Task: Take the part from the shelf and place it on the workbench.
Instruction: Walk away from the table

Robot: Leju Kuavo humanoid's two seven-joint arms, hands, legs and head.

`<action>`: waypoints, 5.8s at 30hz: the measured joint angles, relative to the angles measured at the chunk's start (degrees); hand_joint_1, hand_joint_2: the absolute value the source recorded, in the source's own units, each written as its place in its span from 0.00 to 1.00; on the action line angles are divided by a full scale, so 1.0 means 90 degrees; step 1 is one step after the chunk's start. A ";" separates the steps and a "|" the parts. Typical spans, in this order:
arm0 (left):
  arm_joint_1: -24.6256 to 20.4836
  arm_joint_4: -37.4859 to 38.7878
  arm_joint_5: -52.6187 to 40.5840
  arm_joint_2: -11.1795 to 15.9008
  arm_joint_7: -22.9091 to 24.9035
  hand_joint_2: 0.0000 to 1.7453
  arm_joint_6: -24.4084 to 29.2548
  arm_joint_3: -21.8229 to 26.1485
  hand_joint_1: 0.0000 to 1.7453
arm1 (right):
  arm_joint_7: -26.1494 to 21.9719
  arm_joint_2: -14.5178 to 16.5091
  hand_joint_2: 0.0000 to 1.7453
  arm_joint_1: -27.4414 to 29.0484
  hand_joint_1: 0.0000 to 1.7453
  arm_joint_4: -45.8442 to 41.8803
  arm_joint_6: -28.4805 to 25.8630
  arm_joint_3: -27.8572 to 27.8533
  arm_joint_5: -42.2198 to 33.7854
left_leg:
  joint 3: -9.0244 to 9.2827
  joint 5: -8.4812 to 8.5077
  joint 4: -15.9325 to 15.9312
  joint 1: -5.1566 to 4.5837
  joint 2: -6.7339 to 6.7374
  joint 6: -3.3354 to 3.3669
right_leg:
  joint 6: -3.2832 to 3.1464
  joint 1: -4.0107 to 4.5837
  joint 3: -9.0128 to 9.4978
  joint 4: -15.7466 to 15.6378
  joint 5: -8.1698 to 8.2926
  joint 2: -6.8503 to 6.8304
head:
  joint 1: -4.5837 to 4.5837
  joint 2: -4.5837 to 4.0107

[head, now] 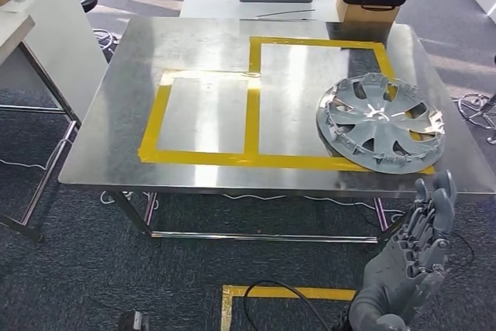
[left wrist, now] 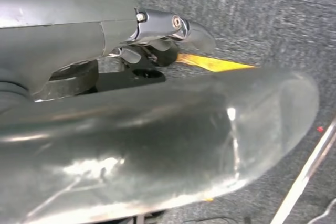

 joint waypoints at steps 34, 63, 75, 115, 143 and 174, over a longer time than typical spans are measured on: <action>0.0044 0.0000 -0.0131 0.0022 -0.0196 0.00 -0.0144 -0.0015 0.00 | -0.0013 0.0000 0.00 -0.0008 0.00 0.0002 -0.0005 -0.0002 0.0033 | 0.0279 -0.0219 -0.0046 -0.0005 0.0017 -0.0002 | -0.0024 0.0045 -0.0062 0.0546 0.0038 -0.0031 | -0.0030 0.0000; 0.0024 0.0000 -0.0101 0.0007 -0.0019 0.00 -0.0030 -0.0006 0.00 | -0.0027 0.0000 0.00 -0.0014 0.00 0.0027 -0.0005 0.0006 -0.0012 | -0.0051 0.0066 -0.0013 -0.0016 0.0033 0.0032 | 0.0019 0.0013 -0.0047 0.0646 -0.0289 -0.0020 | -0.0066 0.0000; 0.0019 -0.0002 -0.0116 0.0004 -0.0093 0.00 0.0009 -0.0003 0.00 | -0.0051 0.0000 0.00 -0.0012 0.00 0.0039 -0.0001 0.0003 -0.0006 | -0.0600 -0.0156 0.0645 0.0007 0.0013 -0.0333 | -0.0307 -0.0004 0.1240 -0.1234 0.0290 0.0039 | -0.0086 0.0000; -0.0025 -0.0005 -0.0527 -0.0046 0.0902 0.00 0.1318 -0.0042 0.00 | -0.0406 0.0002 0.00 -0.0016 0.00 0.0032 0.0251 0.0008 -0.0626 | -0.0072 -0.0051 0.0226 0.0034 -0.0220 -0.0259 | -0.0201 0.0018 0.0872 -0.1096 0.0507 0.0196 | -0.0109 0.0000; -0.0027 -0.0007 -0.0396 -0.0090 0.0715 0.00 0.1100 -0.0003 0.00 | -0.0426 0.0009 0.00 0.0017 0.00 0.0000 0.0022 -0.0033 -0.0497 | -0.0513 -0.0339 0.1149 0.0036 -0.0055 -0.0341 | -0.0266 -0.0027 0.0860 -0.1121 0.0566 0.0353 | -0.0032 0.0000; -0.0038 -0.0007 -0.0427 -0.0072 0.0658 0.00 0.1084 0.0004 0.00 | -0.0440 0.0047 0.00 0.0029 0.00 -0.0018 -0.0002 -0.0099 -0.0370 | -0.0411 -0.0274 0.0958 0.0081 -0.0148 -0.0391 | -0.0226 -0.0037 0.0812 -0.1089 0.0597 0.0431 | -0.0015 0.0000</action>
